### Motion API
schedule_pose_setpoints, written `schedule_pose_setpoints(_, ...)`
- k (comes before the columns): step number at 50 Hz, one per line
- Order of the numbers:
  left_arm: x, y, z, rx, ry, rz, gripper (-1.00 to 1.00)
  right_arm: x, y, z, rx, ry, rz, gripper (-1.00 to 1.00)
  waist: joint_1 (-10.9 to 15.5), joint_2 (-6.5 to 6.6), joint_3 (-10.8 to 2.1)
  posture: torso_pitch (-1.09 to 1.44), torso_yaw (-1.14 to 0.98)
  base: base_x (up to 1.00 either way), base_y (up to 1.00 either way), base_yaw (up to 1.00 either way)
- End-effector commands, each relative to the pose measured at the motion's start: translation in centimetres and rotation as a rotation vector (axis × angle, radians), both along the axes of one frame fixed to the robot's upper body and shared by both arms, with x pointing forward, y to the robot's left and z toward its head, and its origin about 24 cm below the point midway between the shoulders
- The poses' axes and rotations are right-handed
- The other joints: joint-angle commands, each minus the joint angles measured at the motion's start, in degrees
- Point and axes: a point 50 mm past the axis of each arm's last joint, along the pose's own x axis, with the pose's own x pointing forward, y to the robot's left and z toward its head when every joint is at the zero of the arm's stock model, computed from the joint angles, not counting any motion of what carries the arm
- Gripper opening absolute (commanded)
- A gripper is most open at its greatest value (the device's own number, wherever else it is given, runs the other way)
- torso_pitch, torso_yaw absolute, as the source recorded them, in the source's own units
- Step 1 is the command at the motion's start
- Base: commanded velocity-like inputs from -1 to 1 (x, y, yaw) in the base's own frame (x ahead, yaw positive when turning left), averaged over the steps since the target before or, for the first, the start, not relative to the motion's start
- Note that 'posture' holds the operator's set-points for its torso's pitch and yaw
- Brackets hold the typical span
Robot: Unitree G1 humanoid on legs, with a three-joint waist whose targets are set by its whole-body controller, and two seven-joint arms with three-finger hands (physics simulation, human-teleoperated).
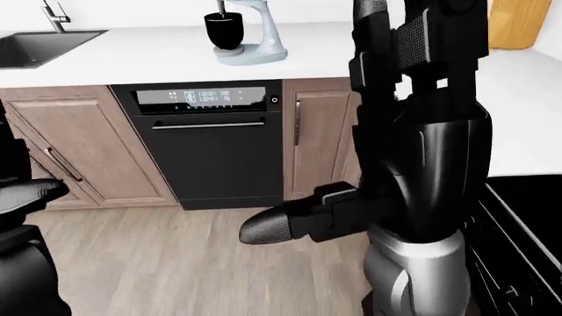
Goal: Open the stand mixer head.
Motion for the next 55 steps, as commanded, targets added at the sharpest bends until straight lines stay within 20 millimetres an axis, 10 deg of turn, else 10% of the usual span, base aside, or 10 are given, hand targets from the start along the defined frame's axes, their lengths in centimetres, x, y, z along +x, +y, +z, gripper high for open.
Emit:
schedule_pose_setpoints(1,-0.2,0.0,0.4,0.009,-0.029,0.009,1.00,-0.4,0.3,0.2,-0.011,-0.036,0.015,1.00,0.6,-0.24,-0.26,0.00,0.00,0.00,1.00,0.00)
schedule_pose_setpoints(6,-0.2,0.0,0.4,0.011,-0.028,0.014,1.00,-0.4,0.2,0.2,-0.005,-0.031,0.014,1.00,-0.1,3.12,-2.15,0.00,0.00,0.00,0.32,0.00)
schedule_pose_setpoints(15,-0.3,0.0,0.2,0.018,-0.028,0.020,1.00,-0.3,0.2,0.1,0.010,-0.026,0.025,1.00,1.6,-4.46,0.47,0.00,0.00,0.00,0.57,0.00)
schedule_pose_setpoints(19,-0.2,0.0,0.1,0.017,-0.026,0.022,1.00,-0.4,0.3,0.1,-0.006,-0.033,0.023,1.00,1.6,-0.31,-1.00,0.00,0.00,0.00,0.27,0.00)
schedule_pose_setpoints(22,-0.2,0.0,0.0,0.019,-0.024,0.022,1.00,-0.4,0.2,0.1,0.014,-0.028,0.032,1.00,0.7,-9.02,-0.77,0.00,0.00,0.00,0.67,0.00)
schedule_pose_setpoints(26,-0.1,0.0,0.0,0.020,-0.024,0.023,1.00,-0.4,0.2,0.2,0.016,-0.034,0.039,1.00,-1.4,-0.25,-0.11,0.00,0.00,0.00,0.00,0.00)
schedule_pose_setpoints(32,0.0,-0.1,0.0,0.021,-0.023,0.025,1.00,-0.3,0.3,0.1,0.007,-0.028,0.039,1.00,0.2,0.74,-1.82,0.00,0.00,0.00,0.13,0.00)
schedule_pose_setpoints(36,0.0,-0.1,-0.1,0.022,-0.021,0.024,1.00,-0.2,0.3,-0.2,0.003,-0.012,0.039,1.00,1.6,-5.83,0.48,0.00,0.00,0.00,0.62,0.00)
schedule_pose_setpoints(53,-0.1,-0.1,0.0,0.028,-0.022,0.034,1.00,-0.2,0.6,-1.0,-0.029,0.000,0.050,1.00,2.5,-3.67,-2.62,0.00,0.00,0.05,0.00,0.00)
schedule_pose_setpoints(55,0.0,-0.1,0.0,0.027,-0.022,0.034,1.00,-0.2,0.7,-1.0,-0.039,0.015,0.065,1.00,2.1,-3.22,3.40,0.00,0.00,1.00,0.00,0.00)
